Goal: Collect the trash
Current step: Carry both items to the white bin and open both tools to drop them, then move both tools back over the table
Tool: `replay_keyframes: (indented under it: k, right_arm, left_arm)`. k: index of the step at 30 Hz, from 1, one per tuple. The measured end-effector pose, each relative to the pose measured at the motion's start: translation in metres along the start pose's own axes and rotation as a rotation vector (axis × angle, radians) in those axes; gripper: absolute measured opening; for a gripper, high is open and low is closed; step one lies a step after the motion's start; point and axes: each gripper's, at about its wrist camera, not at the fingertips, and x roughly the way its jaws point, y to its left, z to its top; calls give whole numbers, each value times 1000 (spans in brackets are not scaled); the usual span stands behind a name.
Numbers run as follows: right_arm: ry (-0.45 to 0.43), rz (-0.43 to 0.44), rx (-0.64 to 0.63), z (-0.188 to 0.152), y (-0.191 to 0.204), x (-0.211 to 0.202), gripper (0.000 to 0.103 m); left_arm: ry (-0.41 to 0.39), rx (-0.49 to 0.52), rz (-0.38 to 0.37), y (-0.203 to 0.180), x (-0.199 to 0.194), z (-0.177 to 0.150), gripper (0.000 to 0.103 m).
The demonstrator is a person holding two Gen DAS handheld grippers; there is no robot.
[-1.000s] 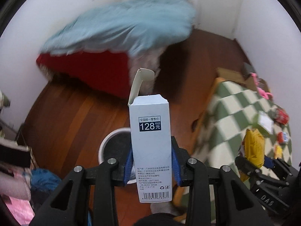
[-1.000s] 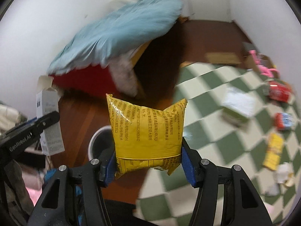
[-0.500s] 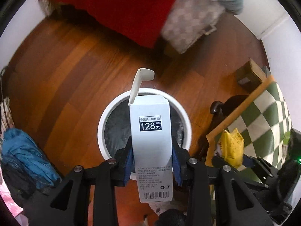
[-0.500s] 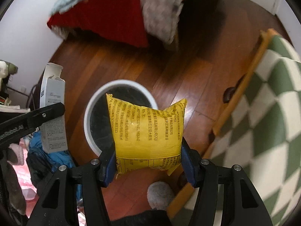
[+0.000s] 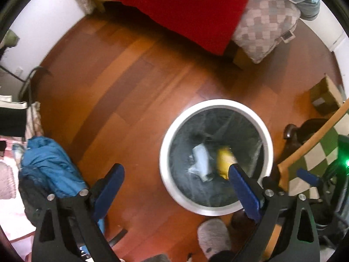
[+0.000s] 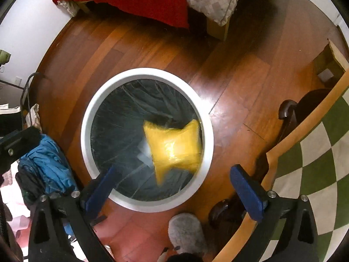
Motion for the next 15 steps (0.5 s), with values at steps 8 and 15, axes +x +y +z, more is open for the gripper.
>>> replay_keyframes:
  k: [8, 15]
  right_arm:
    - [-11, -30, 16, -17, -5, -30, 103]
    - [-54, -55, 17, -38, -4, -78, 103]
  left_arm:
    - [-40, -3, 62, 5, -28, -22, 97]
    - [-80, -12, 38, 7, -63, -37, 97]
